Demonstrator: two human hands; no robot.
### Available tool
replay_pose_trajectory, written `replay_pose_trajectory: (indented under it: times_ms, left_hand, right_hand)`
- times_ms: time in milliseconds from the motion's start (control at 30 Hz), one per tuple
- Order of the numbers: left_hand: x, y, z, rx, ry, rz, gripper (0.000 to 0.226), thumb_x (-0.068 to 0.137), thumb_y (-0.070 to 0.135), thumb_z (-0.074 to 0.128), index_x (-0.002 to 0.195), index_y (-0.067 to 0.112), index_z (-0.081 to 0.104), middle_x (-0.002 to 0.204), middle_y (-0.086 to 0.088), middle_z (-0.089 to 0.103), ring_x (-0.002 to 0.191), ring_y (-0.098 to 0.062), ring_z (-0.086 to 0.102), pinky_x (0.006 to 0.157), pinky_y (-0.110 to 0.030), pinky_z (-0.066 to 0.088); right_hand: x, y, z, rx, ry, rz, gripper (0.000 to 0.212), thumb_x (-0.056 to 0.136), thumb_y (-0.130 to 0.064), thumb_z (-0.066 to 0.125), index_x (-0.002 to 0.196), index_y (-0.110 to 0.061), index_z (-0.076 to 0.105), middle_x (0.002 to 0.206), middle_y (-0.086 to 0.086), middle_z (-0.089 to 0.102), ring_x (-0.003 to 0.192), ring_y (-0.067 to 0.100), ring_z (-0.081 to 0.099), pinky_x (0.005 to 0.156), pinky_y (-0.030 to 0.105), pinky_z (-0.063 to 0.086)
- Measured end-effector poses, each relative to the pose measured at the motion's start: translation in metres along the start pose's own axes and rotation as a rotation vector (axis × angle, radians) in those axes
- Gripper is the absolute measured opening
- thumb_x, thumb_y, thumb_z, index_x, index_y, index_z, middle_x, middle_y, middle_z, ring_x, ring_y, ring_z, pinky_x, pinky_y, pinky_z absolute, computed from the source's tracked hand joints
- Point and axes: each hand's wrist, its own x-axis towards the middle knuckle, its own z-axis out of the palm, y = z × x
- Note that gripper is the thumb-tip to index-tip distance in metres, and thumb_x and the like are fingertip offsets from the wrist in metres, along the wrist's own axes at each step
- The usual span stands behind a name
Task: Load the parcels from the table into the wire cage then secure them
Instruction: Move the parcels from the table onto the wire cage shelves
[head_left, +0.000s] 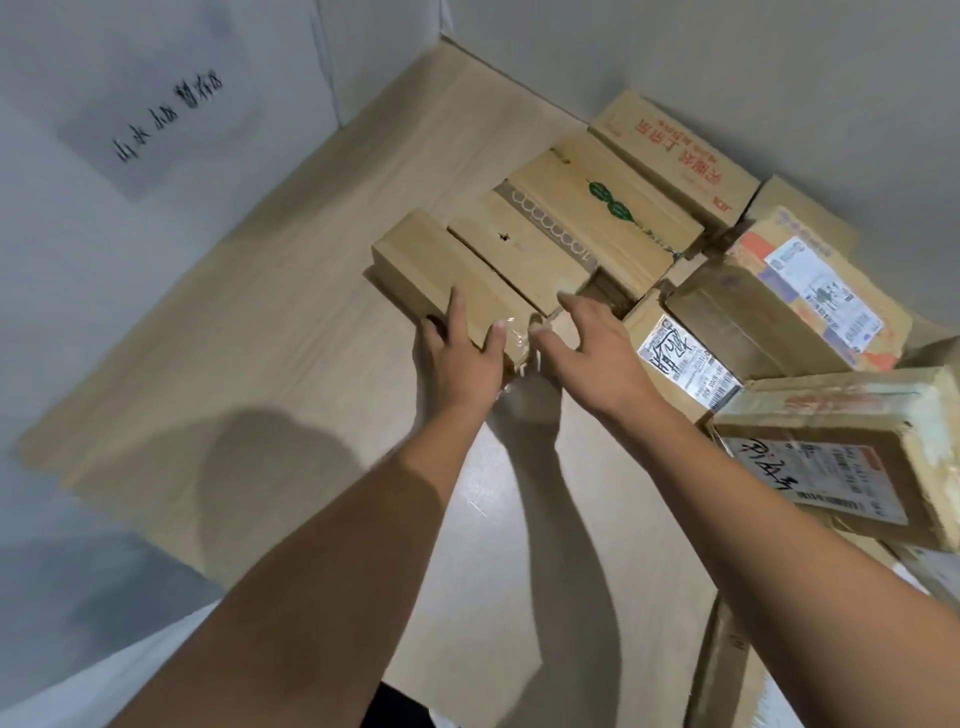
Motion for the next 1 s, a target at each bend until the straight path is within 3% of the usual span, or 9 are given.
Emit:
replay_pose_trajectory:
  times_ms: [267, 367, 467, 533, 600, 667, 767, 900, 1000]
  left_hand:
    - [-0.001, -0.048, -0.011, -0.198, -0.014, 0.152, 0.078, 0.093, 0.068, 0.048, 0.154, 0.065, 0.001, 0.162, -0.004, 0.033, 0.149, -0.029, 0.038, 0.111, -0.051, 0.046]
    - [-0.009, -0.050, -0.020, -0.294, 0.025, 0.110, 0.087, 0.091, 0.063, 0.057, 0.159, 0.054, 0.004, 0.169, 0.002, 0.020, 0.156, -0.015, 0.024, 0.122, -0.046, 0.036]
    - [-0.029, -0.040, -0.037, -0.504, 0.018, 0.076, 0.084, 0.093, 0.056, 0.061, 0.156, 0.061, 0.005, 0.166, 0.013, 0.027, 0.152, -0.009, 0.033, 0.120, -0.042, 0.038]
    - [-0.056, -0.030, -0.053, -0.663, 0.015, 0.108, 0.077, 0.099, 0.046, 0.060, 0.157, 0.056, 0.011, 0.154, 0.026, 0.043, 0.140, -0.001, 0.048, 0.111, -0.030, 0.046]
    - [-0.092, -0.025, -0.071, -0.756, 0.054, 0.156, 0.061, 0.107, 0.028, 0.054, 0.161, 0.034, 0.027, 0.148, 0.014, 0.055, 0.135, -0.008, 0.055, 0.111, -0.035, 0.049]
    - [-0.137, -0.023, -0.090, -0.769, 0.122, 0.174, 0.043, 0.107, 0.024, 0.052, 0.148, 0.038, 0.047, 0.138, 0.009, 0.064, 0.130, -0.015, 0.061, 0.107, -0.041, 0.052]
    - [-0.208, -0.033, -0.114, -0.707, 0.362, 0.121, 0.043, 0.099, 0.035, 0.060, 0.138, 0.047, 0.048, 0.132, 0.018, 0.065, 0.121, -0.002, 0.063, 0.091, -0.017, 0.052]
    - [-0.297, -0.080, -0.138, -0.744, 0.626, -0.001, 0.056, 0.091, 0.044, 0.064, 0.141, 0.040, 0.039, 0.140, 0.015, 0.056, 0.123, 0.003, 0.059, 0.092, -0.015, 0.051]
    - [-0.376, -0.125, -0.149, -0.814, 0.802, -0.099, 0.056, 0.086, 0.054, 0.067, 0.134, 0.045, 0.039, 0.143, 0.010, 0.054, 0.118, 0.005, 0.061, 0.086, -0.013, 0.052]
  right_hand:
    - [0.043, -0.021, 0.041, -0.291, -0.059, -0.058, 0.062, 0.097, -0.070, 0.038, 0.147, -0.036, 0.053, 0.173, 0.007, 0.005, 0.159, 0.030, -0.008, 0.124, 0.055, -0.010]
    - [0.032, -0.026, 0.046, -0.191, -0.061, -0.029, 0.050, 0.096, -0.069, 0.041, 0.134, -0.042, 0.061, 0.172, 0.000, 0.012, 0.159, 0.026, -0.008, 0.123, 0.056, -0.015]
    - [0.011, -0.034, 0.038, 0.098, -0.087, -0.065, 0.039, 0.091, -0.070, 0.044, 0.109, -0.037, 0.055, 0.129, -0.007, 0.056, 0.134, 0.023, 0.042, 0.118, 0.060, 0.024]
    - [-0.011, -0.041, 0.032, 0.348, -0.099, -0.120, 0.042, 0.088, -0.068, 0.050, 0.100, -0.028, 0.044, 0.099, -0.006, 0.051, 0.092, 0.012, 0.051, 0.085, 0.039, 0.044]
    - [-0.034, -0.047, 0.029, 0.466, -0.100, -0.201, 0.040, 0.090, -0.060, 0.058, 0.104, -0.026, 0.042, 0.106, -0.003, 0.050, 0.096, 0.008, 0.052, 0.082, 0.035, 0.046]
    - [-0.061, -0.050, 0.033, 0.540, -0.164, -0.267, 0.038, 0.095, -0.048, 0.064, 0.124, -0.033, 0.043, 0.127, -0.001, 0.050, 0.117, 0.006, 0.053, 0.099, 0.041, 0.050]
    - [-0.108, -0.061, 0.052, 0.613, -0.363, -0.367, 0.057, 0.095, -0.050, 0.063, 0.147, -0.043, 0.040, 0.141, -0.003, 0.047, 0.123, -0.014, 0.045, 0.108, 0.035, 0.046]
    - [-0.185, -0.085, 0.097, 0.586, -0.645, -0.490, 0.060, 0.100, -0.044, 0.063, 0.155, -0.037, 0.040, 0.148, 0.004, 0.051, 0.139, 0.014, 0.049, 0.115, 0.048, 0.042]
    - [-0.256, -0.105, 0.131, 0.495, -0.851, -0.605, 0.058, 0.101, -0.039, 0.063, 0.155, -0.036, 0.042, 0.146, 0.005, 0.054, 0.137, 0.017, 0.053, 0.115, 0.048, 0.043]
